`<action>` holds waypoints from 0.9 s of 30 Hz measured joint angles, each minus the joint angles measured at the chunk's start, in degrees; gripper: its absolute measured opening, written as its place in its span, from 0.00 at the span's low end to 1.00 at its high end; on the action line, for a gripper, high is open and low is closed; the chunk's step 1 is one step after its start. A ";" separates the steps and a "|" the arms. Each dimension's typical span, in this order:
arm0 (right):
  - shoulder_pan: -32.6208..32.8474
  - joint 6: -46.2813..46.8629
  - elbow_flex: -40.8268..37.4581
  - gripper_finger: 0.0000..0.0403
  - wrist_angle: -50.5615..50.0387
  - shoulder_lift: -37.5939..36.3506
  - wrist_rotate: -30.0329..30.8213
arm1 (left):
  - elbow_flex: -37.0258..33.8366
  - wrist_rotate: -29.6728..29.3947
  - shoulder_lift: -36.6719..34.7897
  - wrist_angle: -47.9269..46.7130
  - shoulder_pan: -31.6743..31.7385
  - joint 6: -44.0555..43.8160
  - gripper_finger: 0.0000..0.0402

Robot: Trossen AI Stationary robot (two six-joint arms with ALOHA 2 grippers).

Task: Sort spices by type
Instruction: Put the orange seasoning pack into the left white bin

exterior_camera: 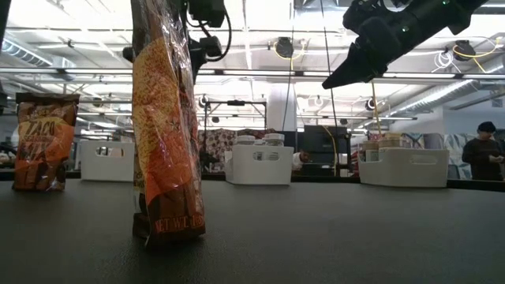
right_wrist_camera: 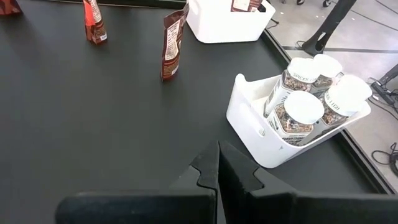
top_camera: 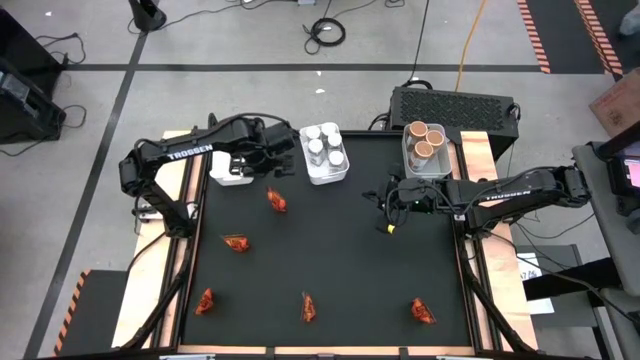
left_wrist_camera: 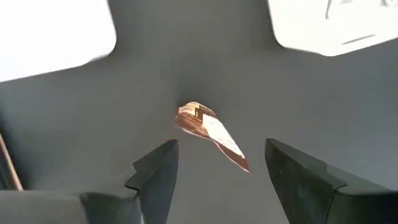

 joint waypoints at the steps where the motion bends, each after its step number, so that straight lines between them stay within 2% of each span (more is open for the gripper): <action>1: -0.01 0.01 0.00 0.00 -0.03 0.00 0.00 | 0.00 -0.04 0.00 -0.09 -0.30 -2.36 0.60; 10: -0.01 -5.17 0.00 0.00 -0.07 0.00 0.00 | 0.00 -4.60 0.37 -0.20 -4.59 -22.32 0.60; 15: 0.00 -6.47 0.00 0.00 -0.09 0.00 0.00 | -0.04 -6.87 0.95 -0.06 -6.33 -30.40 0.60; 22: -0.01 -6.28 0.00 0.00 -0.09 0.00 0.00 | -0.07 -7.13 3.83 -0.55 -8.62 -36.14 0.60; 27: 0.01 -6.26 0.00 0.00 -0.09 -0.02 0.02 | -0.07 -6.89 6.78 -1.28 -8.79 -35.09 0.60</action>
